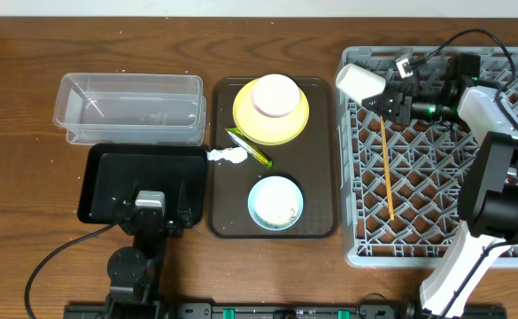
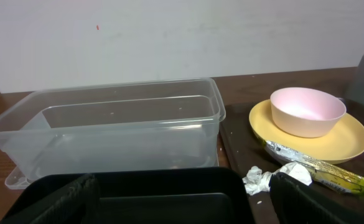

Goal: Sort waste into correct bins and load items into the dishwasher rack
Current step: 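Lower the white cup onto the dish rack and release it, then withdraw the right gripper and move it toward the pink bowl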

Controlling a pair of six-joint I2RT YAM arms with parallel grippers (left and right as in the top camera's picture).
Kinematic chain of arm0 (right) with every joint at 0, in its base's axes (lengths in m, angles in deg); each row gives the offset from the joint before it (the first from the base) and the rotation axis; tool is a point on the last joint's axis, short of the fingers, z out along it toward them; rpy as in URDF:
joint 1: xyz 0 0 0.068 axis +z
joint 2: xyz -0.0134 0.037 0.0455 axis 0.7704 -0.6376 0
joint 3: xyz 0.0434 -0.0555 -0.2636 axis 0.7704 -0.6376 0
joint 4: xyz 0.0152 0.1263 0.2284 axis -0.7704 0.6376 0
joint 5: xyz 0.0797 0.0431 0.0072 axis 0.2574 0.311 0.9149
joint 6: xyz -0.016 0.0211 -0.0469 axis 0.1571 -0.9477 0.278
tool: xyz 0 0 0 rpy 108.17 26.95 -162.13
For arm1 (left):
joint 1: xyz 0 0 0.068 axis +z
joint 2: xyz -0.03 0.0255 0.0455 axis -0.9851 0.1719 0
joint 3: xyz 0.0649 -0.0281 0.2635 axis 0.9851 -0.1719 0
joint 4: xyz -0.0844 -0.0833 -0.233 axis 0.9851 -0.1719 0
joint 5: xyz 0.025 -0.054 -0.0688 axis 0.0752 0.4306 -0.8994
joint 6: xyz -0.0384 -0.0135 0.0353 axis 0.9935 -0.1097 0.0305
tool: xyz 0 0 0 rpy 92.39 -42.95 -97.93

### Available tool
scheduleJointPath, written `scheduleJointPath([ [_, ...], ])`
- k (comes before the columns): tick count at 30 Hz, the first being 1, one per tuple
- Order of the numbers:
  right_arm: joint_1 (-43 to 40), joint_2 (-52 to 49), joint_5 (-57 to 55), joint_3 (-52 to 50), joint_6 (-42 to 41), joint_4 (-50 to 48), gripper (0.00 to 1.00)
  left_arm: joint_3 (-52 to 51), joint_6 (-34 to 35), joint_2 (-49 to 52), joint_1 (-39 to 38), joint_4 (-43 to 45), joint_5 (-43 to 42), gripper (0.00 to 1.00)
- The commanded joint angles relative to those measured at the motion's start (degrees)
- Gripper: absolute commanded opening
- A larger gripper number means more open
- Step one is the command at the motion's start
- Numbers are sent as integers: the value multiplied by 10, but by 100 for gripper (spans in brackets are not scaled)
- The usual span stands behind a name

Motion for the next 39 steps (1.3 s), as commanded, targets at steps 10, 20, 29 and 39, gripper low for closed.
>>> scheduleJointPath([
  [10, -28, -4, -57, -3, -34, 22, 17, -11, -3, 0, -2, -21, 16, 90],
  [20, -50, 10, -80, 8, -62, 52, 20, -11, -3, 0, -2, -21, 16, 90],
  [29, -50, 104, -203, 10, -154, 51, 20, -11, -3, 0, -2, -21, 16, 90],
  [39, 43, 283, -390, 10, -209, 49, 19, -11, -3, 0, -2, -21, 16, 90],
])
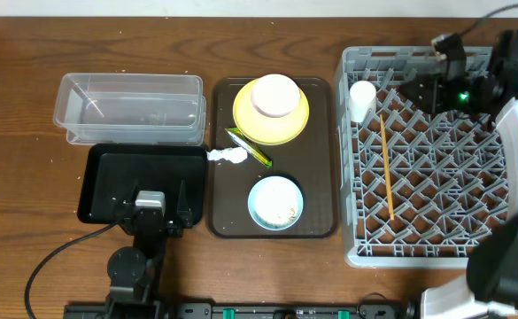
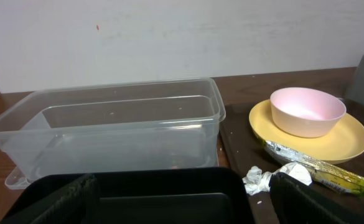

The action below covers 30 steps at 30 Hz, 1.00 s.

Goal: Sort waste into correct bins and load items into the dishwasher rack
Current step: 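Withdraw the right gripper and move it toward the pink bowl, then lower the right gripper onto the pink bowl rim and grasp it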

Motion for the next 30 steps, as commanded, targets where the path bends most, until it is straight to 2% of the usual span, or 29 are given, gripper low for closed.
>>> scheduleJointPath([
  [1, 64, 54, -117, 8, -32, -2, 19, -11, -3, 0, -2, -21, 16, 90],
  [5, 155, 82, -199, 8, -34, -12, 24, -11, -3, 0, -2, -21, 16, 90],
  [12, 306, 59, -303, 8, -33, -49, 31, -11, -3, 0, -2, -21, 16, 90],
  [18, 400, -4, -340, 8, 30, -94, 32, -11, -3, 0, -2, -21, 16, 90],
  [30, 443, -140, -342, 8, 59, -192, 33, -11, -3, 0, -2, -21, 16, 90],
])
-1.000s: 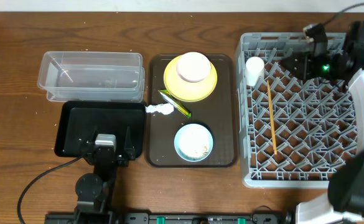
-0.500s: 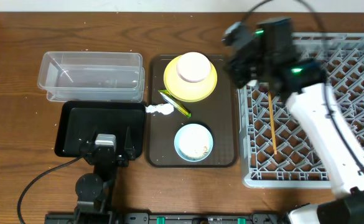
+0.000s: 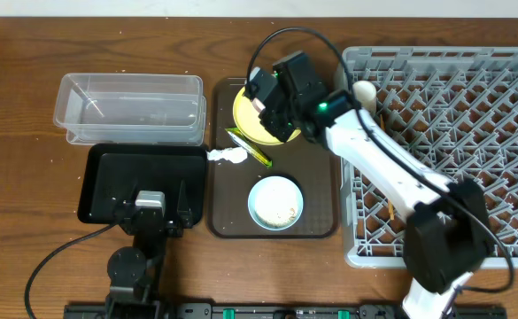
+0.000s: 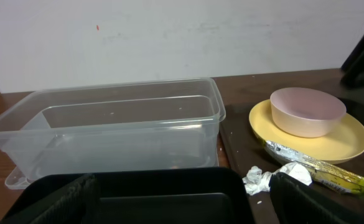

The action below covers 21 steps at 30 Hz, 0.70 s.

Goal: Sort waste into correct bins and load items into the dishwasher rack
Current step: 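Lower the right gripper onto the pink bowl rim and grasp it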

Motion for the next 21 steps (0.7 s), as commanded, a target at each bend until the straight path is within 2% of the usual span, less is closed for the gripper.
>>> scheduleJointPath([
  [1, 5, -27, -8, 5, 12, -17, 33, -11, -4, 0, -2, -21, 16, 90],
  [9, 5, -72, -8, 5, 12, -61, 31, -11, -4, 0, -2, -21, 16, 90],
  [15, 5, -91, -8, 4, 12, -65, 20, -11, -4, 0, -2, -21, 16, 90],
  [21, 5, -113, -11, 4, 12, -69, 22, -11, -4, 0, -2, -21, 16, 90],
])
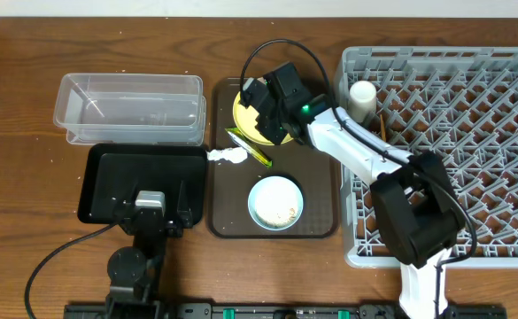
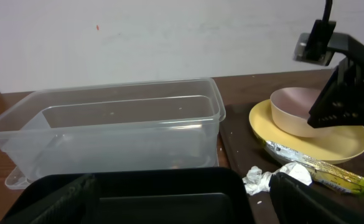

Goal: Sort waste into correct bins and load items into the dishwasher rack
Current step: 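Lower the right gripper onto the pink bowl rim and grasp it, then lift the pink bowl and carry it to the rack's back edge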

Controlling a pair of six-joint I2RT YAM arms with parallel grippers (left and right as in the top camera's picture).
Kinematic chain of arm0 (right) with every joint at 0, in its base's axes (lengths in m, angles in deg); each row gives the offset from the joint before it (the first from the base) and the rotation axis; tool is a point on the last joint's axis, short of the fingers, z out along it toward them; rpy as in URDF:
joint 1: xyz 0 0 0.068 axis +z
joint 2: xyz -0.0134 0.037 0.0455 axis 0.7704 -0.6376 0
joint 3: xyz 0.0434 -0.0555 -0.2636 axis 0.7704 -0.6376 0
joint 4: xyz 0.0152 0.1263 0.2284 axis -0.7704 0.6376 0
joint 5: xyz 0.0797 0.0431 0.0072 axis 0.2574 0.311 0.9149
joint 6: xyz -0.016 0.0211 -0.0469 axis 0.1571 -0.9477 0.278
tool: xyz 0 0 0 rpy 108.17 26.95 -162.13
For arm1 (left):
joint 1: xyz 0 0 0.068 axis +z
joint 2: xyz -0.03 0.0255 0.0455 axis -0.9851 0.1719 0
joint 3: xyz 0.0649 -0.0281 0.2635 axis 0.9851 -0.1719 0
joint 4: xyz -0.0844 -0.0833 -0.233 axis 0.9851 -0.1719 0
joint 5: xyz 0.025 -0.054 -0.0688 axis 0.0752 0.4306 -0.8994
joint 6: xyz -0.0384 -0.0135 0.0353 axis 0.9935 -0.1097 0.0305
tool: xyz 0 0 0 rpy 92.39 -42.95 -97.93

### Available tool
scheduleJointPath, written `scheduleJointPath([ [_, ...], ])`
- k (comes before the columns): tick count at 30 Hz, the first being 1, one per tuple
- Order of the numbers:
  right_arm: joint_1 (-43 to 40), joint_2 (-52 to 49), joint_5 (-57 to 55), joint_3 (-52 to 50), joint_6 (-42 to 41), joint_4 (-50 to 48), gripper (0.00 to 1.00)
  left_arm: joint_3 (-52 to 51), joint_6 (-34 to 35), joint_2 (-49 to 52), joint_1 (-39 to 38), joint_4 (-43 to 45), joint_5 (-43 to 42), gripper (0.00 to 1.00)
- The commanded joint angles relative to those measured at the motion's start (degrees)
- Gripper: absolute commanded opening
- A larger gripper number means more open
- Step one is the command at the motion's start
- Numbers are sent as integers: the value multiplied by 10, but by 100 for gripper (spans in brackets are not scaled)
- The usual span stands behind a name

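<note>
A pink bowl (image 2: 294, 112) sits on a yellow plate (image 2: 343, 142) at the back of the brown tray (image 1: 316, 226). My right gripper (image 1: 263, 115) is down at the bowl's right rim and hides the bowl from overhead. Whether its fingers (image 2: 338, 102) grip the rim does not show. A green-yellow wrapper (image 1: 248, 147) and a crumpled tissue (image 1: 228, 156) lie beside the plate. A pale blue bowl (image 1: 275, 200) with crumbs sits at the tray's front. A white cup (image 1: 361, 94) stands in the grey rack (image 1: 453, 221). My left gripper (image 1: 157, 213) rests open over the black bin (image 1: 108, 177).
A clear plastic bin (image 1: 130, 108) stands behind the black bin at the left. An orange chopstick (image 1: 382, 124) lies in the rack, mostly under my right arm. The arm's cable loops over the tray's back edge.
My right gripper was above the plate and bowl. It now sits lower, at the bowl's right rim, and shows in the left wrist view. The left arm has not moved.
My right gripper first held the white cup over the rack's far left corner. Then the cup stood in the rack and the gripper was off to the right of it. Later it was over the yellow plate, and now it is down at the pink bowl.
</note>
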Motion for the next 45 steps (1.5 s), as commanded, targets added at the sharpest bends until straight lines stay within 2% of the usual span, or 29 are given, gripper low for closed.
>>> scheduleJointPath([
  [1, 5, -21, -6, 4, 3, -4, 22, -11, -3, 0, -2, -21, 16, 90],
  [9, 5, -22, -10, 4, 3, -8, 23, -11, -3, 0, -2, -21, 16, 90],
  [16, 5, -21, -9, 4, 2, -8, 1, -11, -3, 0, -2, -21, 16, 90],
  [24, 5, 16, -6, 5, -93, -7, 1, -11, -3, 0, -2, -21, 16, 90],
  [30, 3, 100, 38, 5, -146, 3, 1, -11, -3, 0, -2, -21, 16, 90],
  [36, -26, 192, 44, 5, -180, 54, 1, -11, -3, 0, -2, -21, 16, 90],
  [39, -60, 226, 103, 5, -190, 94, 1, -11, -3, 0, -2, -21, 16, 90],
  [45, -167, 255, 290, 5, -190, 202, 1, -11, -3, 0, -2, -21, 16, 90],
])
